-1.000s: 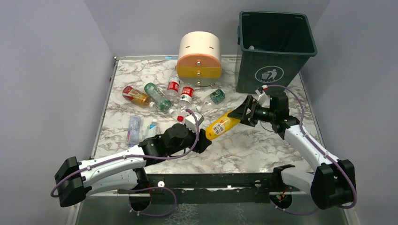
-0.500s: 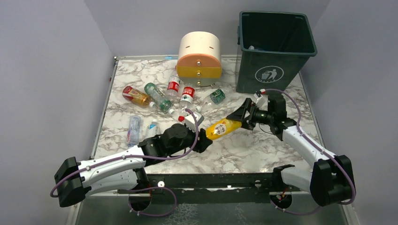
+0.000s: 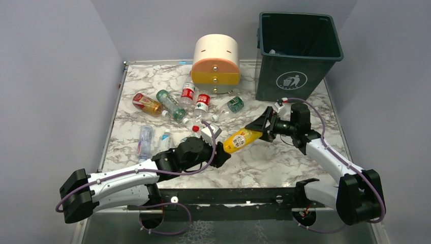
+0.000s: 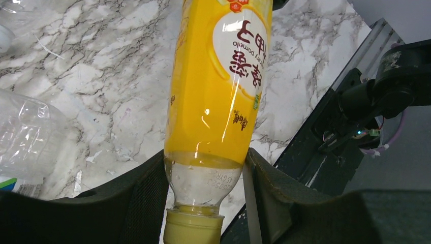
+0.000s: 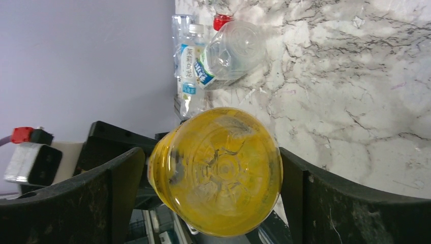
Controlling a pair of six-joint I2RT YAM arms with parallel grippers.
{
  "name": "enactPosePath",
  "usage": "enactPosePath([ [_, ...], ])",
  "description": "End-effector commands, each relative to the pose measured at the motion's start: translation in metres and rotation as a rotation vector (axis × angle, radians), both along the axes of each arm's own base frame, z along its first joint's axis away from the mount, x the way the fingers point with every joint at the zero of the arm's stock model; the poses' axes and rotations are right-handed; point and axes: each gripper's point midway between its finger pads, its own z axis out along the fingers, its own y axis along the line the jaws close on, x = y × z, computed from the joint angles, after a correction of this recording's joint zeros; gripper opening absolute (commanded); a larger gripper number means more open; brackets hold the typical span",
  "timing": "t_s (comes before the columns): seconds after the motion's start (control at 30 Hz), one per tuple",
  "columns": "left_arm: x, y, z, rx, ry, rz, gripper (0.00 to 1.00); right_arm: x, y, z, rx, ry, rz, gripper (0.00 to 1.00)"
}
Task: Put the plastic bottles in the bin
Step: Place the plastic bottle in the trash bin.
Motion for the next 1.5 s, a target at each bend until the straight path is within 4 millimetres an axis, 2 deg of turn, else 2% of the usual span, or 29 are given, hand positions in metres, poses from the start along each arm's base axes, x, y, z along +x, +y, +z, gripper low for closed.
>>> enactPosePath([
  [0.0, 0.004, 0.002, 0.000, -0.029, -0.018, 0.037, 0.49, -0.010, 0.009, 0.027, 0.095, -0.028, 0.058, 1.00],
  [0.27, 0.003, -0.002, -0.009, -0.023, -0.007, 0.032, 0.49, -0.007, 0.011, 0.042, 0.115, -0.050, 0.057, 1.00],
  [0.7, 0.002, -0.013, -0.004, -0.033, -0.013, 0.010, 0.49, -0.007, 0.008, 0.037, 0.046, -0.070, 0.042, 1.00],
  [1.17, -0.005, -0.018, 0.000, -0.037, -0.021, -0.030, 0.50, 0.002, 0.006, 0.034, 0.005, -0.096, 0.021, 0.74],
  [1.27, -0.006, -0.018, 0.001, -0.036, -0.022, -0.037, 0.53, 0.004, 0.006, 0.036, -0.003, -0.106, 0.019, 0.68],
  [1.47, -0.005, -0.018, 0.008, -0.044, -0.032, -0.040, 0.67, 0.007, 0.005, 0.039, -0.025, -0.119, 0.015, 0.67],
])
